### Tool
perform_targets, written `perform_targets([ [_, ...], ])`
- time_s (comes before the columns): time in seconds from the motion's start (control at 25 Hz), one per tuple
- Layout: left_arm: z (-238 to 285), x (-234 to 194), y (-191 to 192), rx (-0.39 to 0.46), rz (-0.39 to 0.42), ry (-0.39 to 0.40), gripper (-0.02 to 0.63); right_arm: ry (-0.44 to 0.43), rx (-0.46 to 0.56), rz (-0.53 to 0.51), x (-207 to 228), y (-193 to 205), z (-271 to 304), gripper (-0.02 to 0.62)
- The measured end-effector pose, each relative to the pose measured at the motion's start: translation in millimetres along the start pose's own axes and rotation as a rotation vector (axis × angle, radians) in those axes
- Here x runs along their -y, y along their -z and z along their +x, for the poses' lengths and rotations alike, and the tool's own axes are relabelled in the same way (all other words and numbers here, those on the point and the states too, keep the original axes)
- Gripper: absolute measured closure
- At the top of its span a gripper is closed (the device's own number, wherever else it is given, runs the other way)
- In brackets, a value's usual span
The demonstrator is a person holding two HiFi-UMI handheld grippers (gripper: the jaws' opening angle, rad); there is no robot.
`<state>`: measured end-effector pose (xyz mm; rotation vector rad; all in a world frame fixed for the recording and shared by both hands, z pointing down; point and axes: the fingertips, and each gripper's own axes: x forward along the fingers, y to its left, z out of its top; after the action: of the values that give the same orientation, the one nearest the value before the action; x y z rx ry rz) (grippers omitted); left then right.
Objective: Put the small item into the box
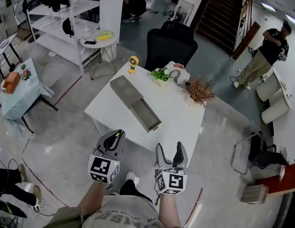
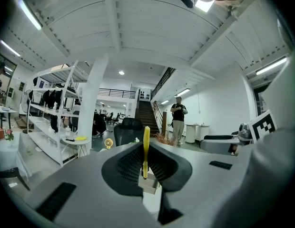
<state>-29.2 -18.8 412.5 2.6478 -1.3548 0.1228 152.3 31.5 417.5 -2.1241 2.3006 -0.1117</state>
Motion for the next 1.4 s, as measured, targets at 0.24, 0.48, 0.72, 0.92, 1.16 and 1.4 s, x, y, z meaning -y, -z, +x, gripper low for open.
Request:
perform_targets([
  [0.24, 46, -5, -9, 0.012, -0.014, -0.044, 0.575, -0.061, 0.01, -0.015, 25, -9, 46, 0.253],
  [0.48, 68, -8, -3, 0.003, -0.026, -0.085, 0.575, -0.108, -0.009, -0.005, 42, 1, 74, 0.253],
  [0.72, 76, -12, 11, -0.033, -0.036, -0.118, 0.575, -0.145, -0.037, 0.02, 46, 18, 92, 0.253],
  [0.92, 79, -16, 18, -0.065, -0.042, -0.129, 0.575, -0.152, -0.055, 0.047, 47, 27, 102, 0.253],
  [1.16, 95, -14, 23, -0.08, -0.039, -0.104, 0.575, -0.155, -0.065, 0.051, 48, 34, 110, 0.253],
  [1.4, 117, -16, 37, -0.12, -0.059, -0.056, 0.575, -0.174, -0.076, 0.043, 52, 40, 120, 0.253],
])
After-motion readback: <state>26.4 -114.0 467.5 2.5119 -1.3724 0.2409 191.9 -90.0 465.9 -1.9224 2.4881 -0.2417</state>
